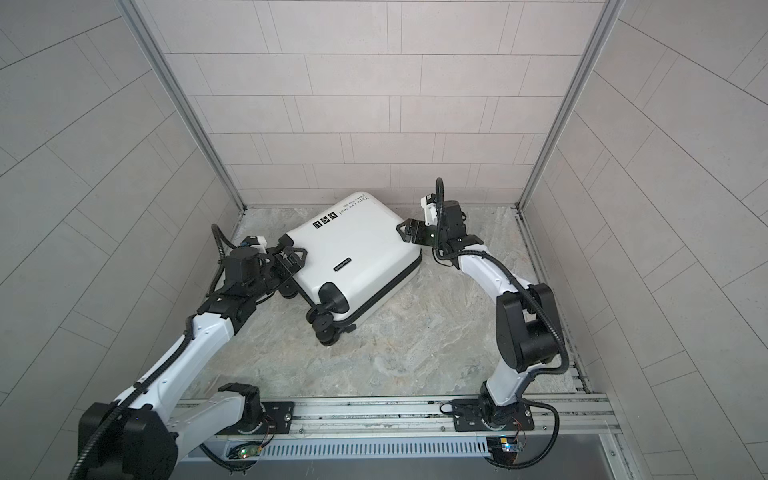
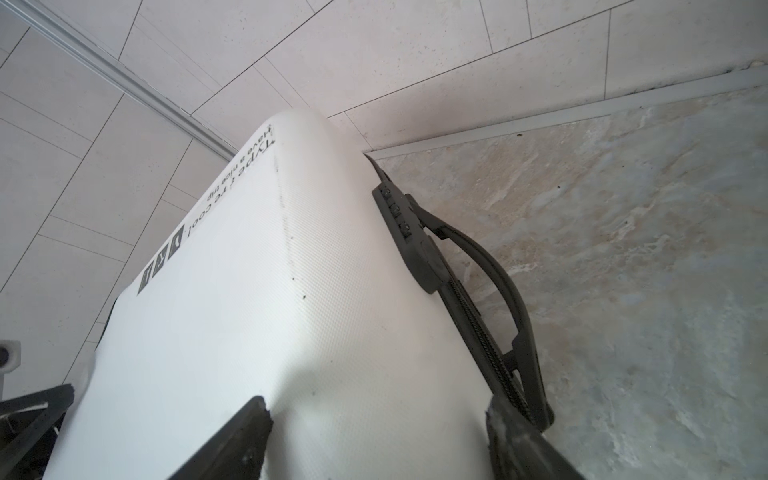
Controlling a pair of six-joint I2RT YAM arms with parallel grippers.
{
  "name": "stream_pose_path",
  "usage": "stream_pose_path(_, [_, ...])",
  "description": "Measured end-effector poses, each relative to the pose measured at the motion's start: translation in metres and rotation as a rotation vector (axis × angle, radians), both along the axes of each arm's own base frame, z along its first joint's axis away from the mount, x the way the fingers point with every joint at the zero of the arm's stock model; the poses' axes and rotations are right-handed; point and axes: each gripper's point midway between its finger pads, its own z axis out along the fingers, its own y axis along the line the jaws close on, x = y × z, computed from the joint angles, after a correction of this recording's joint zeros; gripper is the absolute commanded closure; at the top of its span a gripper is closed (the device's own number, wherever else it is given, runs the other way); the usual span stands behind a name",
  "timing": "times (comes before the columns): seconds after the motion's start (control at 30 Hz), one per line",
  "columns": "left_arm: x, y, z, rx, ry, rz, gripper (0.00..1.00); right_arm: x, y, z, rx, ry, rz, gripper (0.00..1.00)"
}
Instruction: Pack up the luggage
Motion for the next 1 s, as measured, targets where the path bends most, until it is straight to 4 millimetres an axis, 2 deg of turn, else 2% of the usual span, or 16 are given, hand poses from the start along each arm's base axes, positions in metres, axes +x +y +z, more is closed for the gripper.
stream_pose_path(0.23, [0.010, 0.017, 0.000, 0.064, 0.031, -0.017, 0.01, -0.067, 0.016, 0.000, -0.035, -0.003, 0.042, 0.17])
stream_pose_path(0.33, [0.024, 0.016, -0.001, 0.082, 0.046, -0.048, 0.02, -0.095, 0.019, -0.002, -0.038, 0.004, 0.063, 0.16])
stream_pose_path(0.43, [0.044, 0.007, 0.000, 0.073, 0.052, -0.100, 0.04, -0.115, 0.013, -0.002, -0.044, 0.012, 0.061, 0.15])
stream_pose_path(0.53, [0.064, -0.010, 0.001, 0.055, 0.041, -0.169, 0.04, -0.129, 0.001, -0.003, -0.053, 0.024, 0.041, 0.13])
stream_pose_path(0.63, [0.082, -0.033, 0.002, 0.036, 0.028, -0.233, 0.04, -0.134, -0.018, -0.002, -0.065, 0.040, -0.007, 0.12])
stream_pose_path(0.73, [0.102, -0.061, 0.004, 0.010, 0.006, -0.298, 0.04, -0.135, -0.043, 0.003, -0.087, 0.044, -0.077, 0.11])
stream_pose_path(0.87, [0.127, -0.103, 0.010, -0.050, -0.040, -0.368, 0.05, -0.135, -0.073, 0.019, -0.120, 0.023, -0.166, 0.10])
stream_pose_path(1.0, [0.136, -0.130, 0.017, -0.094, -0.064, -0.404, 0.05, -0.130, -0.098, 0.031, -0.132, 0.008, -0.250, 0.10])
